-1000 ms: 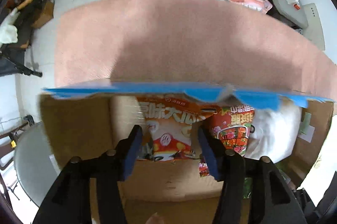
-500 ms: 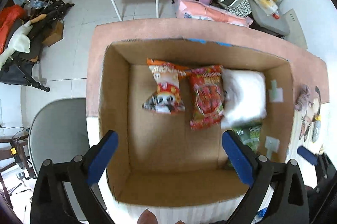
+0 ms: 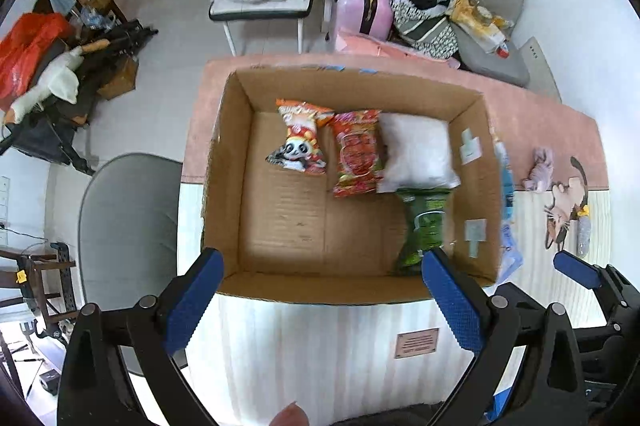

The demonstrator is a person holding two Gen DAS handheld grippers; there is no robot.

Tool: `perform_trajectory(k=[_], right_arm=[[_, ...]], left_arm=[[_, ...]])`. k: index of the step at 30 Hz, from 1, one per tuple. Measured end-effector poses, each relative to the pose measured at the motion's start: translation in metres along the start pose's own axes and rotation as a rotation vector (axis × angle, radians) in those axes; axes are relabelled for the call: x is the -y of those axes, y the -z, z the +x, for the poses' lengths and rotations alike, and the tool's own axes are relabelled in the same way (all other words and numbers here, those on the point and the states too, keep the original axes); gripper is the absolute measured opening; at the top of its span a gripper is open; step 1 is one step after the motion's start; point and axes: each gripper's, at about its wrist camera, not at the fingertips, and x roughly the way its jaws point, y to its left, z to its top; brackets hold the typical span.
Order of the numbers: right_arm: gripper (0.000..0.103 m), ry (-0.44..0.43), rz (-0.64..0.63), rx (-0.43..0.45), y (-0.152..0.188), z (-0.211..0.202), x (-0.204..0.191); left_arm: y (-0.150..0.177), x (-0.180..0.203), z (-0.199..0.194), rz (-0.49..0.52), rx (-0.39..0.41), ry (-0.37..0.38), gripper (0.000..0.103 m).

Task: Organize soft objects
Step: 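Grasp the blue cat-print pouch with the left tool while the right tool grasps the glittery slipper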

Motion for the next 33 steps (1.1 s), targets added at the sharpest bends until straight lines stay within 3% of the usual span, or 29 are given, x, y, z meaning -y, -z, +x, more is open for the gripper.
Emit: perform_trajectory(k=[4, 6, 12, 16, 19, 24, 28, 33], right_arm=[[0.103, -0.022, 0.036, 0.037, 0.006, -0.026, 0.039], [0.103, -0.018, 0.071, 0.048, 0.011, -0.035, 0.069], [0.103, 0.052, 0.218, 0.023, 0.042, -0.058, 0.208], [0.103, 0.137, 0.299, 0.002, 0.055, -0.061, 0.307], [0.103, 0.185, 0.341, -0.006, 0.057, -0.055, 0.365], [0.103, 0.236, 0.384, -0.051, 0.052, -0.029, 0.447], [0.103, 0.243, 0.385, -0.101, 0.040, 0.004, 0.491], [0.103, 0.273, 0.353, -0.164, 0.022, 0.045, 0.521]], left_arm=[[0.008, 0.044, -0.020, 0.028, 0.044, -0.035, 0.101], [0.012, 0.071, -0.022, 0.034, 0.038, -0.003, 0.101], [0.030, 0.180, 0.021, 0.049, -0.115, 0.156, 0.101], [0.047, 0.242, 0.084, -0.027, -0.259, 0.169, 0.101], [0.056, 0.269, 0.137, -0.122, -0.353, 0.122, 0.101], [0.058, 0.291, 0.201, -0.240, -0.413, 0.034, 0.101], [0.056, 0.295, 0.235, -0.302, -0.448, -0.020, 0.101], [0.053, 0.301, 0.264, -0.307, -0.488, -0.087, 0.101]])
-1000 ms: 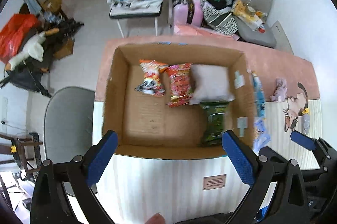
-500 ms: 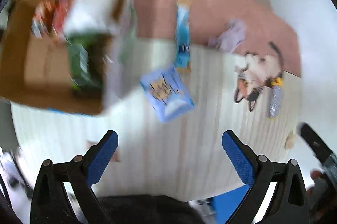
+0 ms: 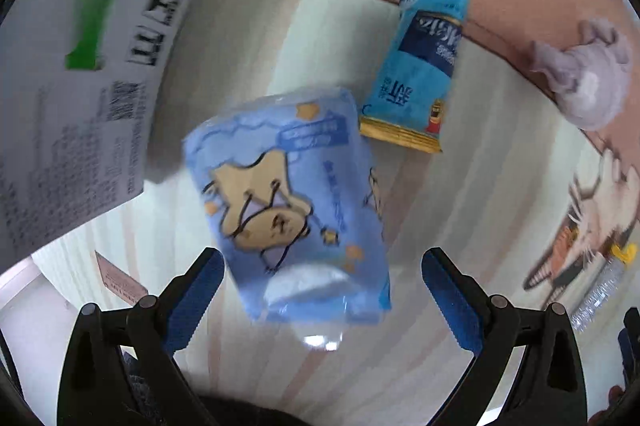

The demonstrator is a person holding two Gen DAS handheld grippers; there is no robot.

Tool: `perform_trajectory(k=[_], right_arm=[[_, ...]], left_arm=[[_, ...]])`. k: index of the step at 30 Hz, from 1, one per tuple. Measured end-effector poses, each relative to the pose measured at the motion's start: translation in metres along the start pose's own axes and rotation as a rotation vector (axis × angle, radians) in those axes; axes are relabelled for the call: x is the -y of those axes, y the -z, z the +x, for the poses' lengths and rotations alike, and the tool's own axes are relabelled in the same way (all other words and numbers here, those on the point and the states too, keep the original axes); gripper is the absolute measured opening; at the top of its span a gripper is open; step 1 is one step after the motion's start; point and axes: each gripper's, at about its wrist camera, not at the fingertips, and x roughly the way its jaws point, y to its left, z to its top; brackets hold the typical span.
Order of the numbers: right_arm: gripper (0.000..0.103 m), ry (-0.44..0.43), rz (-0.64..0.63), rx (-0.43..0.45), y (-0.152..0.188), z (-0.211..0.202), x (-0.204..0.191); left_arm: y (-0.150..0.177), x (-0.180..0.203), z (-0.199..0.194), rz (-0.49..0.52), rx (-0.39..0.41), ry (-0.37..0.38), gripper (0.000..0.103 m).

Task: Organize soft objects
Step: 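Grasp the blue cat-print pouch with the left tool while the right tool grasps the glittery slipper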

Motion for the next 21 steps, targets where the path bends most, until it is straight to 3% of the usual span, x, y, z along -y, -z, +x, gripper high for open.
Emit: perform_trajectory(k=[8, 10, 12, 14, 18, 21], right_arm=[[0.103, 0.050, -0.044, -0.111, -0.022, 0.060, -0.002], [0.103, 0.048, -0.040, -0.127, -0.023, 0.069, -0.001], [0.102, 0.040, -0.032, -0.137, -0.022, 0.075, 0.001], [0.092, 0.035, -0.025, -0.153, -0.020, 0.081, 0.001], [0.054, -0.023, 0.012, -0.143, -0.016, 0.076, 0.001], [0.052, 0.002, -0.006, -0.119, -0.013, 0.066, -0.005]], left_arm=[[-0.009, 0.002, 0.006, -0.019, 0.016, 0.023, 0.098], [-0.009, 0.000, 0.002, -0.007, 0.027, 0.040, 0.089], [-0.007, 0.002, -0.001, 0.003, 0.032, 0.063, 0.069], [-0.006, 0.005, -0.004, 0.017, 0.031, 0.063, 0.058], [-0.002, 0.010, -0.008, 0.039, 0.044, 0.052, 0.051], [-0.002, 0.014, -0.022, 0.070, 0.054, 0.052, 0.049]])
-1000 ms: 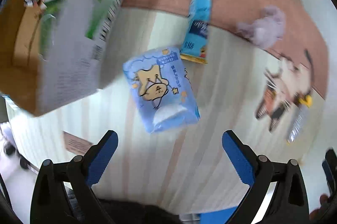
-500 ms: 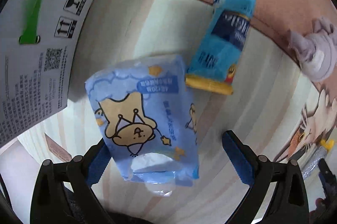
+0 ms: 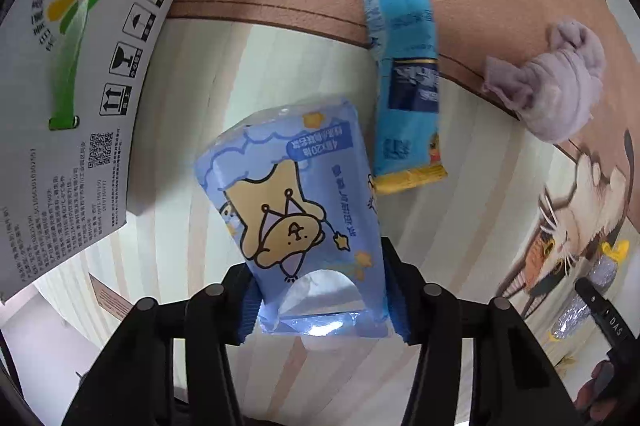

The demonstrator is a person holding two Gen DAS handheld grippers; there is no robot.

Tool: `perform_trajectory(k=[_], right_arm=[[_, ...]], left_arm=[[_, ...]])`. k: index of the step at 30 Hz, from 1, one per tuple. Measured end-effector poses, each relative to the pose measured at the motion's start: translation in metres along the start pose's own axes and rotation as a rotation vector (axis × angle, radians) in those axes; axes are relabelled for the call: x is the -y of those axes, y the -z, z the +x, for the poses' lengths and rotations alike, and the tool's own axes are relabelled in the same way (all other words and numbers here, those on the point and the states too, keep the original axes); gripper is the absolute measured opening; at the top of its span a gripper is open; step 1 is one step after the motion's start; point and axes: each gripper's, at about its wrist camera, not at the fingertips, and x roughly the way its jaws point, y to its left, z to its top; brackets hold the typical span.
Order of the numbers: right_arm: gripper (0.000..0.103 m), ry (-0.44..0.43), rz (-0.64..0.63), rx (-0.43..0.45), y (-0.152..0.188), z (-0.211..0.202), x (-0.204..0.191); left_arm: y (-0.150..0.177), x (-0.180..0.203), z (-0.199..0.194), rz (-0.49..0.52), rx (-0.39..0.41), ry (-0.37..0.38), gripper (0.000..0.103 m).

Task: Organize soft objects
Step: 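Grasp the blue cat-print pouch with the left tool while the right tool grasps the glittery slipper, then lower the pouch and slipper into the box and open both tools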

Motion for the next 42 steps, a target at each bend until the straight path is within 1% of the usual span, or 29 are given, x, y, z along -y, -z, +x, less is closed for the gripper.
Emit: perform_trajectory(k=[3, 6, 8, 11, 12, 13, 16, 18, 19, 20, 22, 24, 27, 28, 32, 34, 35, 38, 42], right_arm=[[0.051, -0.022, 0.001, 0.008, 0.010, -0.013, -0.011], [0.051, -0.038, -0.021, 0.042, 0.021, -0.032, -0.023], [0.051, -0.090, -0.034, 0.057, 0.032, -0.048, -0.035], [0.051, -0.143, -0.074, 0.095, 0.047, -0.075, -0.060], [0.051, -0.165, -0.091, 0.108, 0.052, -0.085, -0.071], [0.051, -0.202, -0.108, 0.125, 0.059, -0.100, -0.086], [0.051, -0.288, -0.166, 0.173, 0.075, -0.134, -0.129], [0.051, -0.338, -0.205, 0.195, 0.086, -0.154, -0.157], [0.051, -0.372, -0.228, 0.206, 0.093, -0.167, -0.176], [0.051, -0.399, -0.247, 0.211, 0.094, -0.177, -0.190], [0.051, -0.455, -0.289, 0.219, 0.107, -0.193, -0.233], [0.051, -0.493, -0.331, 0.219, 0.123, -0.206, -0.279], [0.051, -0.533, -0.379, 0.193, 0.144, -0.209, -0.343], [0.051, -0.538, -0.390, 0.181, 0.150, -0.206, -0.371], [0.051, -0.521, -0.402, 0.151, 0.166, -0.188, -0.451], [0.051, -0.489, -0.402, 0.149, 0.169, -0.179, -0.487], [0.051, -0.480, -0.401, 0.148, 0.172, -0.174, -0.498], [0.051, -0.443, -0.390, 0.130, 0.172, -0.154, -0.537], [0.051, -0.398, -0.384, 0.101, 0.171, -0.129, -0.565]], left_arm=[[0.009, 0.000, -0.007, 0.055, -0.014, 0.012, 0.049], [0.019, 0.004, -0.021, 0.093, 0.030, 0.014, 0.049], [0.028, 0.009, -0.034, 0.122, 0.052, 0.027, 0.049], [0.040, 0.009, -0.058, 0.154, 0.086, 0.067, 0.049], [0.045, 0.006, -0.072, 0.167, 0.105, 0.089, 0.049], [0.046, 0.012, -0.081, 0.176, 0.119, 0.097, 0.049], [0.049, -0.005, -0.126, 0.202, 0.203, 0.119, 0.049], [0.045, -0.029, -0.158, 0.213, 0.258, 0.125, 0.049], [0.039, -0.045, -0.168, 0.212, 0.282, 0.121, 0.049], [0.031, -0.061, -0.182, 0.212, 0.305, 0.111, 0.049], [0.023, -0.099, -0.203, 0.207, 0.334, 0.100, 0.049], [0.015, -0.140, -0.220, 0.195, 0.369, 0.059, 0.049], [0.000, -0.192, -0.223, 0.164, 0.388, 0.016, 0.049], [-0.007, -0.212, -0.223, 0.154, 0.382, 0.010, 0.049], [-0.030, -0.278, -0.211, 0.115, 0.355, 0.007, 0.049], [-0.044, -0.304, -0.203, 0.103, 0.331, 0.013, 0.049], [-0.051, -0.315, -0.196, 0.108, 0.309, 0.027, 0.049], [-0.070, -0.336, -0.173, 0.130, 0.213, 0.088, 0.049], [-0.090, -0.343, -0.141, 0.187, 0.103, 0.143, 0.049]])
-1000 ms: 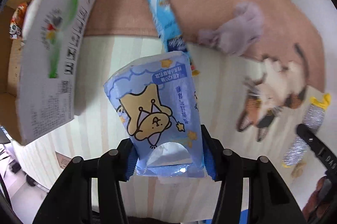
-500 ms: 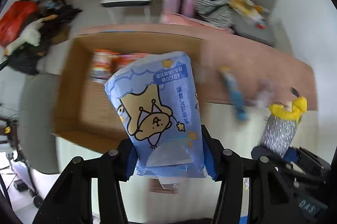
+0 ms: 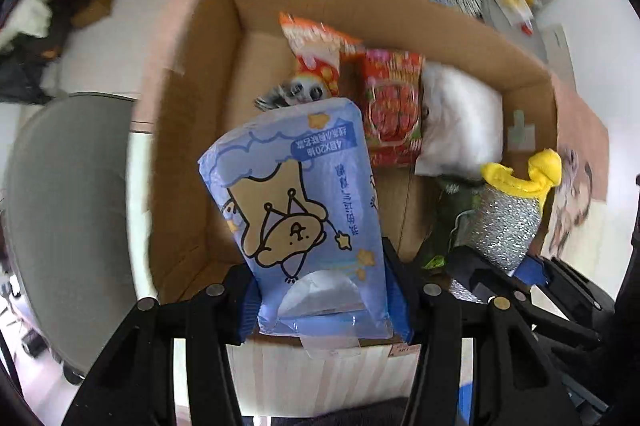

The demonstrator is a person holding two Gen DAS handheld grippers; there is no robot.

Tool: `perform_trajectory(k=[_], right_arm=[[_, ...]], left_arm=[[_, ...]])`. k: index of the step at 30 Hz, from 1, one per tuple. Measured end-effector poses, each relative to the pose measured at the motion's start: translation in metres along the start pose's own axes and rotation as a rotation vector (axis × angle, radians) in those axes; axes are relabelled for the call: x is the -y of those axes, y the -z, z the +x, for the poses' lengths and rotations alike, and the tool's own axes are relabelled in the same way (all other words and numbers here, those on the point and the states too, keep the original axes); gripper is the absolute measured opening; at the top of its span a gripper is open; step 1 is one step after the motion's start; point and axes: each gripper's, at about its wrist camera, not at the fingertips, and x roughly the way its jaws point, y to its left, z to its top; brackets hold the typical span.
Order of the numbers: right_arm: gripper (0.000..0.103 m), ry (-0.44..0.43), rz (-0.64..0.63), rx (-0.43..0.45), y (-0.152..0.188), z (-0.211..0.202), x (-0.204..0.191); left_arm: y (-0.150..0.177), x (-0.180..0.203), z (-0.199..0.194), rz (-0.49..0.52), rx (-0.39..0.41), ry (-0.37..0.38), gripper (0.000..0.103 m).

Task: Organize soft objects
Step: 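Lower the pouch and slipper into the box and open both tools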

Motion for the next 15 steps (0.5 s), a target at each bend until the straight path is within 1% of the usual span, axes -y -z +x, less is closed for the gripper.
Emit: perform_trajectory(k=[3, 6, 9, 12, 15], right_arm=[[0.051, 0.032, 0.014, -0.026, -0.002, 0.021, 0.003], [0.051, 0.038, 0.040, -0.048, -0.002, 0.033, 0.018], [0.051, 0.038, 0.060, -0.065, -0.002, 0.048, 0.023], [0.051, 0.038, 0.070, -0.073, -0.005, 0.057, 0.026], [0.055, 0.039, 0.080, -0.082, -0.005, 0.057, 0.025]], left_arm=[[-0.012, -0.004, 0.018, 0.035, -0.058, 0.023, 0.049], [-0.019, -0.003, 0.037, 0.063, -0.120, 0.069, 0.049], [-0.022, 0.001, 0.047, 0.094, -0.155, 0.077, 0.049], [-0.023, 0.001, 0.052, 0.098, -0.180, 0.096, 0.049], [-0.023, 0.000, 0.051, 0.103, -0.196, 0.081, 0.050]])
